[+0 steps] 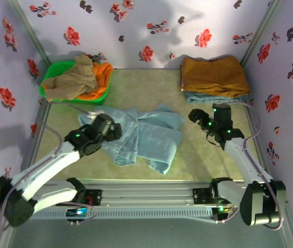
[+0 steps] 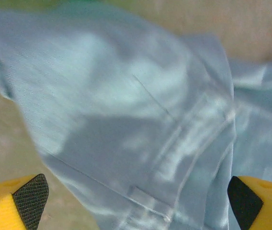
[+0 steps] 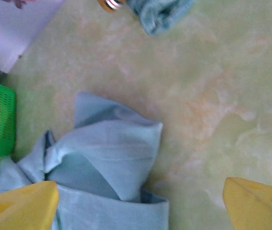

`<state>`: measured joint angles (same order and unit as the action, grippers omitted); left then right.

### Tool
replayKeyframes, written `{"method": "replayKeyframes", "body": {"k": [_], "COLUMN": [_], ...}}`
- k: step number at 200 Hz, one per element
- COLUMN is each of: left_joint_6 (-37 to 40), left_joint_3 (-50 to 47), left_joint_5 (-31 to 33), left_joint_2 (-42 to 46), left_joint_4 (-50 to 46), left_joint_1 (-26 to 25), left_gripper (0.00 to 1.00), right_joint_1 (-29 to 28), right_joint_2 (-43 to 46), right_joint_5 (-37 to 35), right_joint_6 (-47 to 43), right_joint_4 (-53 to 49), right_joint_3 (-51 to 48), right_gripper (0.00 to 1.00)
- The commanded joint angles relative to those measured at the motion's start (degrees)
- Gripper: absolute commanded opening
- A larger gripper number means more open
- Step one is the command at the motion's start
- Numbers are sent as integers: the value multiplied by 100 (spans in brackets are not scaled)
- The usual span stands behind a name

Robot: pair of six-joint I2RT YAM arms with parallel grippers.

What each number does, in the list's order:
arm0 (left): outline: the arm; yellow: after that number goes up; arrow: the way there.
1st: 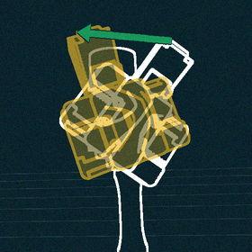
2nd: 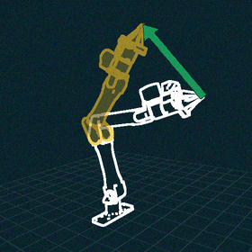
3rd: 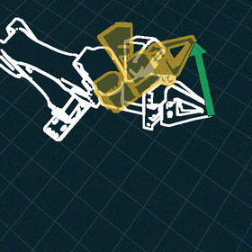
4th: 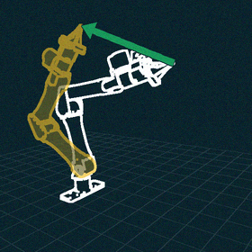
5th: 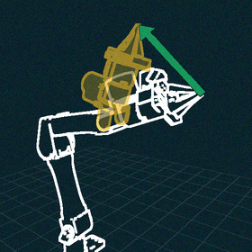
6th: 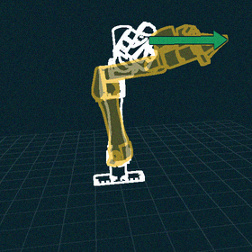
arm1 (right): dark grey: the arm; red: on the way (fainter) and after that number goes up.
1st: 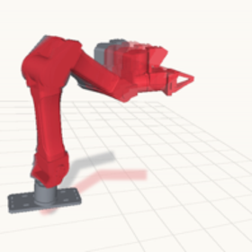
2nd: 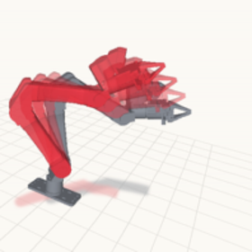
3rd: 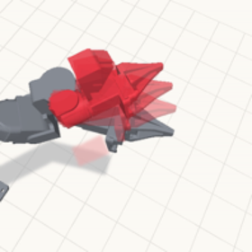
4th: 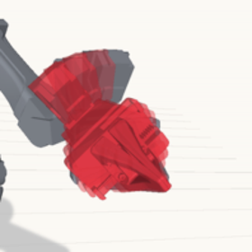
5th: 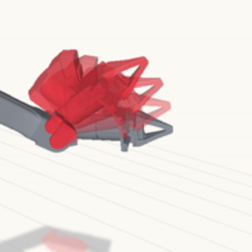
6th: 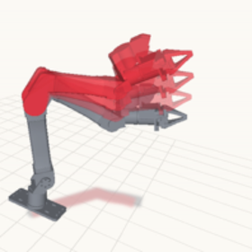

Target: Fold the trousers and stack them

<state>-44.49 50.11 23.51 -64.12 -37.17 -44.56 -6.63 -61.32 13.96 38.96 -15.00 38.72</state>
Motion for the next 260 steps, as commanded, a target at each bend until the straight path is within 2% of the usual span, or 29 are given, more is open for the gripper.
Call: {"method": "replayKeyframes", "body": {"k": [1,21,40,56,71,79,92,117,148,157,166,175,184,214,235,242,260], "left_joint_6": [-16,132,444,641,667,668,637,774,764,838,928,1013,1079,1263,1449,1489,1443], "left_joint_3": [610,1319,1648,1682,1708,1683,1534,1117,852,834,895,1028,1205,1782,2163,2244,2199], "left_joint_5": [389,1035,1300,1327,1327,1283,1051,910,566,445,301,244,247,174,173,178,172], "left_joint_2": [-1153,-2380,-3050,-3323,-3519,-3555,-3442,-2902,-2483,-2399,-2412,-2551,-2779,-3667,-4122,-4243,-4393], "left_joint_4": [-255,-316,122,617,773,877,1081,1423,1363,1389,1388,1342,1297,1345,1227,1189,1246], "left_joint_1": [-517,-668,-647,-541,-342,-241,-98,-43,181,160,116,53,8,-8,61,114,265], "left_gripper": [100,100,98,87,68,50,28,0,0,27,47,62,69,79,79,77,61], "right_joint_1": [-143,-286,-412,-506,-578,-618,-677,-738,-883,-884,-884,-886,-885,-912,-934,-941,-966], "right_joint_2": [-116,-376,-647,-879,-1144,-1311,-1595,-2214,-2576,-2578,-2551,-2522,-2500,-2447,-2313,-2266,-2246], "right_joint_5": [-115,-49,69,179,306,320,324,518,690,657,627,594,591,630,668,678,674], "right_joint_6": [-91,-57,-90,-81,-51,-18,23,38,106,86,60,34,33,86,58,34,-45], "right_joint_4": [-18,133,242,351,498,554,730,1105,1424,1407,1385,1320,1282,1193,990,958,883], "right_joint_3": [-149,-157,-104,-92,-103,-93,-111,-84,-26,3,25,60,91,140,192,193,193], "right_gripper": [90,90,90,89,88,88,88,83,76,76,76,76,76,77,79,80,79]}}
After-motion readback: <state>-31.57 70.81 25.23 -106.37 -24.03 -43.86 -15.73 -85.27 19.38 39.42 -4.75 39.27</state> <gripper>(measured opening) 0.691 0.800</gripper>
